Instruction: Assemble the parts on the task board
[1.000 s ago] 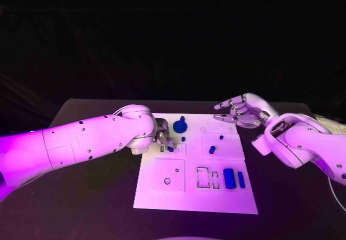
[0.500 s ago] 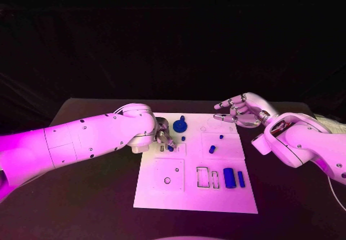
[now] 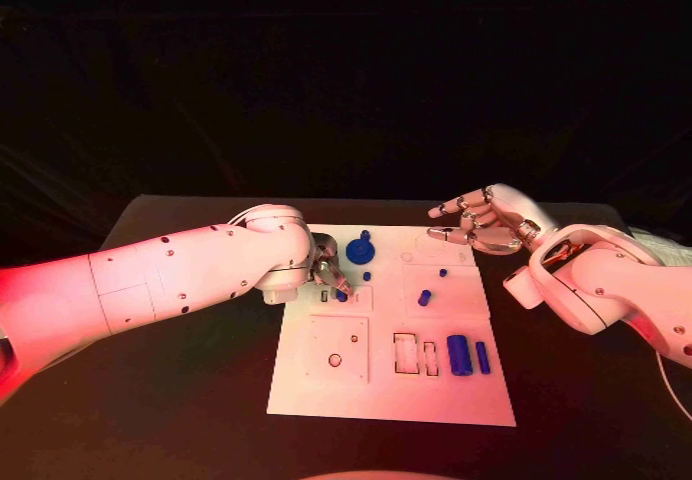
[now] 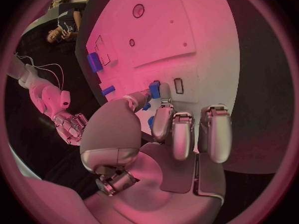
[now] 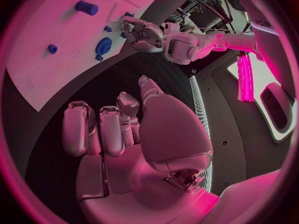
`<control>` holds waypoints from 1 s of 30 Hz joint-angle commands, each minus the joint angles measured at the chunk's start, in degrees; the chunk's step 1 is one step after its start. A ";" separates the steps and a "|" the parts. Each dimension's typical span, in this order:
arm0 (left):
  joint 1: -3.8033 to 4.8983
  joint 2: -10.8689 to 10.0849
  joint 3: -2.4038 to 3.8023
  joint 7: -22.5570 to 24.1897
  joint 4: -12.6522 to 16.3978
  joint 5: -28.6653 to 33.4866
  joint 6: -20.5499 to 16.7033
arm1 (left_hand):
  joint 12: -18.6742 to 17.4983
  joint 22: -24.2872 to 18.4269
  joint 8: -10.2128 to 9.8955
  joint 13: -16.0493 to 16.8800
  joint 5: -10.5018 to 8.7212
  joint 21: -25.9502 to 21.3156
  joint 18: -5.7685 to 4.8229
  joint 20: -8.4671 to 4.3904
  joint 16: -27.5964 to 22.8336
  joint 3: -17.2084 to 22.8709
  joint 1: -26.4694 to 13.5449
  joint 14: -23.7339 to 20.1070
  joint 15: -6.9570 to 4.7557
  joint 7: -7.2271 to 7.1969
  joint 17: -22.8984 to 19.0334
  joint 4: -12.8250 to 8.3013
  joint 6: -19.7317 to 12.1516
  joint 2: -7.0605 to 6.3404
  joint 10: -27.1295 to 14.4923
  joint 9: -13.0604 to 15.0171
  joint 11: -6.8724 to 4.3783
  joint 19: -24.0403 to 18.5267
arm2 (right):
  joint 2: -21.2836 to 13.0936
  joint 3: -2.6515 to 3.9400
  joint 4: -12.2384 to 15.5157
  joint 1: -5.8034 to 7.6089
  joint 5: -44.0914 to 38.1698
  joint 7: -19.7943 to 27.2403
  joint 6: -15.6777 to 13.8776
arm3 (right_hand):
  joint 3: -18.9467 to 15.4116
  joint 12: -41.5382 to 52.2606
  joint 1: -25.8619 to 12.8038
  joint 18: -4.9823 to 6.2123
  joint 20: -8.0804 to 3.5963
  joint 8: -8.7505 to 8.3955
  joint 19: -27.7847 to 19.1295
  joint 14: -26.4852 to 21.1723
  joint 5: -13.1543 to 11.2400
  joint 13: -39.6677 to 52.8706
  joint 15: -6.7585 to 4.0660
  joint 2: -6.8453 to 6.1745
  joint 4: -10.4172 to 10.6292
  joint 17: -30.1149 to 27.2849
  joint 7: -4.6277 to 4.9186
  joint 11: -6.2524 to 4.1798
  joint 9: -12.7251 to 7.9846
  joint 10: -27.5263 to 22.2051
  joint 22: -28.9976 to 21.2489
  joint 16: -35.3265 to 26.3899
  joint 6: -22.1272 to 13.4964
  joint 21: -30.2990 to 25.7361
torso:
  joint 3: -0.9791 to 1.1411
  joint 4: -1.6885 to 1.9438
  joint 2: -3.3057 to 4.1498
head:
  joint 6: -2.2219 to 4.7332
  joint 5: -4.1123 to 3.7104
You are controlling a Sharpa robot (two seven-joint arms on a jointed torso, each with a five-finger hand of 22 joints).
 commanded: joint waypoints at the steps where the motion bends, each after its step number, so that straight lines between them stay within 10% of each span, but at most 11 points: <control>1: -0.66 0.23 -0.50 -3.39 0.14 0.75 3.46 | 0.41 10.27 0.06 0.24 0.19 0.23 -1.00 -0.35 0.18 -0.25 -0.42 6.12 -0.38 -1.43 15.08 0.08 1.92 0.18 0.50 -0.15 -0.12 2.94 | 0.01 0.00 0.07 -0.04 -0.55 0.05 0.82 | -0.23 -0.29 0.62 0.62 0.01 0.37 -0.25 2.42 0.21 -0.06 -0.24 0.01 0.04 -0.06 -0.06 -0.08 0.08 -0.22 -0.06 -0.16 0.30 -0.39 | -0.02 0.01 0.02 | -0.05 0.04; 30: -0.66 0.34 -0.49 -3.39 0.09 0.49 4.61 | 1.28 10.97 -0.75 1.57 -0.01 0.59 -1.18 -0.47 0.18 -2.00 -4.78 6.12 -0.45 -1.65 15.08 1.91 4.38 1.27 1.47 -3.44 -0.27 3.35 | -0.05 0.00 0.23 -0.04 -0.65 0.03 0.83 | -0.38 -0.40 0.62 0.64 -0.01 0.37 -0.28 2.42 0.30 -0.20 -0.25 0.01 0.06 -0.16 -0.07 -0.09 0.08 -0.26 -0.14 -0.26 0.34 -0.46 | -0.02 0.00 0.00 | -0.40 0.27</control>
